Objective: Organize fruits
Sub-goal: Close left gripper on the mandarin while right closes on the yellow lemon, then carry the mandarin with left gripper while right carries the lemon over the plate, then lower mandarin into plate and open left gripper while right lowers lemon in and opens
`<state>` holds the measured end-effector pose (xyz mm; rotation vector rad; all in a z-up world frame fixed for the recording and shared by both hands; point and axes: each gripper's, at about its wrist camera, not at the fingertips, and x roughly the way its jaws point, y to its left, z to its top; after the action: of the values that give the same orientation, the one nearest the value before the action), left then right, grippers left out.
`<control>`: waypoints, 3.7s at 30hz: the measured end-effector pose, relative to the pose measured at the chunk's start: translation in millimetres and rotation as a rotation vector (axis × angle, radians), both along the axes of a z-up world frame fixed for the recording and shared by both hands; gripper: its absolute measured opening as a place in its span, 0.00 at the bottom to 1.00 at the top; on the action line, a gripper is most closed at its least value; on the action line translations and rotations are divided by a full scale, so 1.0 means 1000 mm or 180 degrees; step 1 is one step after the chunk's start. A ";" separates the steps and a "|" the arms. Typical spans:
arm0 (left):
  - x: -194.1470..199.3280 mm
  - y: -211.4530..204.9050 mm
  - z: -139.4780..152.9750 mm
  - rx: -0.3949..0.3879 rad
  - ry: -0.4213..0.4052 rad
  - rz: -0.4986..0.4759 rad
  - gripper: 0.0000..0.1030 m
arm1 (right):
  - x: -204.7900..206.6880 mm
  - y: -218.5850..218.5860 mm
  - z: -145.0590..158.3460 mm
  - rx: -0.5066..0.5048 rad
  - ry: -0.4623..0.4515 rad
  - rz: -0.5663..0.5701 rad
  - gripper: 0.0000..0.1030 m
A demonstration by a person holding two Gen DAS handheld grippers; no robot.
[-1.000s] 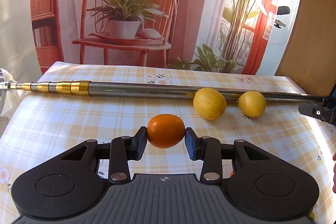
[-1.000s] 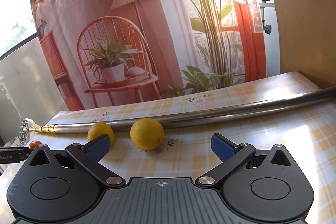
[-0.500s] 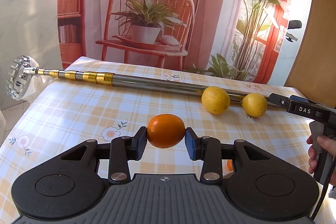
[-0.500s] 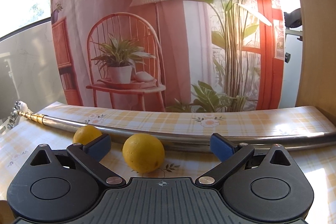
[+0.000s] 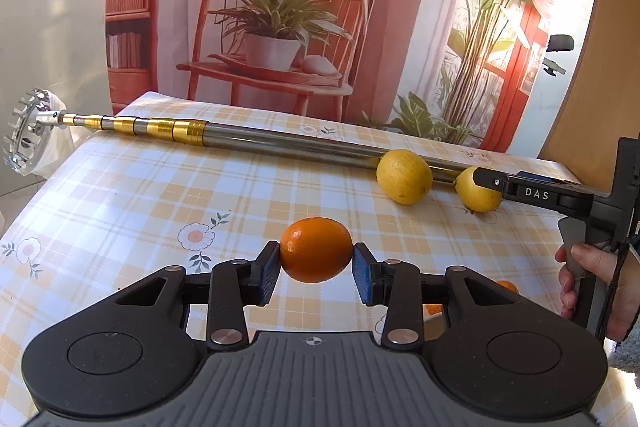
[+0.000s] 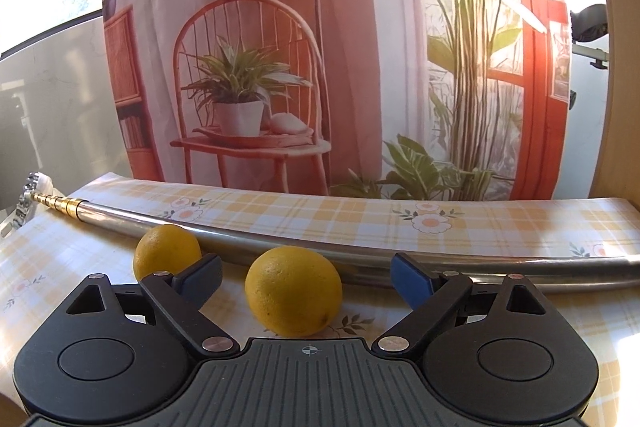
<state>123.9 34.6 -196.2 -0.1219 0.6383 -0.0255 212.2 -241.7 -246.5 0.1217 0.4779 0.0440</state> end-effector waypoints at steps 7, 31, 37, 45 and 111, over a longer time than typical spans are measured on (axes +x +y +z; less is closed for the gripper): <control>0.001 -0.003 -0.005 -0.0013 0.0031 -0.0052 0.40 | 0.015 -0.002 -0.006 0.0092 0.0182 -0.0012 0.65; 0.002 -0.009 -0.007 0.0014 0.0072 -0.0168 0.40 | 0.011 0.000 -0.013 0.0178 0.0284 0.0043 0.52; -0.002 -0.011 -0.001 0.0001 0.0020 -0.0202 0.40 | 0.007 0.008 -0.008 0.0074 0.0395 -0.0027 0.52; -0.012 -0.018 0.004 -0.0060 -0.0046 -0.0304 0.40 | -0.026 0.018 0.006 0.0168 0.0527 0.0039 0.51; -0.027 -0.041 -0.009 0.0037 0.0390 -0.0998 0.40 | -0.200 0.067 0.049 0.0557 0.0169 0.0223 0.51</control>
<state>97.2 -6.1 -205.1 -0.0110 0.7752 -0.3188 11.8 -175.1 -198.0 0.2783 0.5310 0.1518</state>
